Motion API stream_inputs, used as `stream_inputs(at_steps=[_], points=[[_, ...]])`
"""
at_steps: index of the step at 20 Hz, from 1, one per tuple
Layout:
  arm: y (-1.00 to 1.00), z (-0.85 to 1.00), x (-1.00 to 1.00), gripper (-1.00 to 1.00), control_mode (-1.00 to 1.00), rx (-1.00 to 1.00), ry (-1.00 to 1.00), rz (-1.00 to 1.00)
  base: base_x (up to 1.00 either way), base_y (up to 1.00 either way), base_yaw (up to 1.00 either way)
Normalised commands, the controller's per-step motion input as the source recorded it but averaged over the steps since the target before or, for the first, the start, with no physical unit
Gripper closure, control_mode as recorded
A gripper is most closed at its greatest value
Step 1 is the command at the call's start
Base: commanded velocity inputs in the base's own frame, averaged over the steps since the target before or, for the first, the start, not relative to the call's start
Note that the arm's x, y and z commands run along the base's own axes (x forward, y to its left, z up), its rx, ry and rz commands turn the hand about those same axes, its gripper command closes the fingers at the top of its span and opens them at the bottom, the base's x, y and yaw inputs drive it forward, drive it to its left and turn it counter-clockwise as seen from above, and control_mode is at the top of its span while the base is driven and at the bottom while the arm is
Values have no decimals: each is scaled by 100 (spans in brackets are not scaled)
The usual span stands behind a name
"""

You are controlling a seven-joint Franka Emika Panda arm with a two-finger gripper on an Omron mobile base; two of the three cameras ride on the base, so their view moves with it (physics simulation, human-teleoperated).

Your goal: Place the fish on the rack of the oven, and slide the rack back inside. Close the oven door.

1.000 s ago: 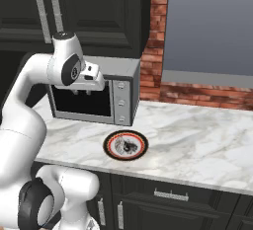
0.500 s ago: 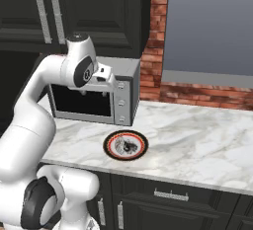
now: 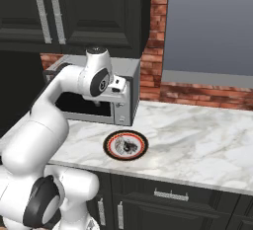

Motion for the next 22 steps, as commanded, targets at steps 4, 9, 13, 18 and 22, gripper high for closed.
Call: stream_inputs(at_steps=[4, 9, 13, 18, 22], points=[[-12, -58, 0, -100, -100, -1, 8, 0, 0, 0, 0], [-8, -47, 2, -100, -100, 0, 6, 0, 0, 0, 0], [-5, -41, 13, -100, -100, 0, 9, 0, 0, 0, 0], [-5, -49, 10, -100, -100, 0, 9, 0, 0, 0, 0], [-10, -52, 10, -100, -100, 0, 6, 0, 0, 0, 0]])
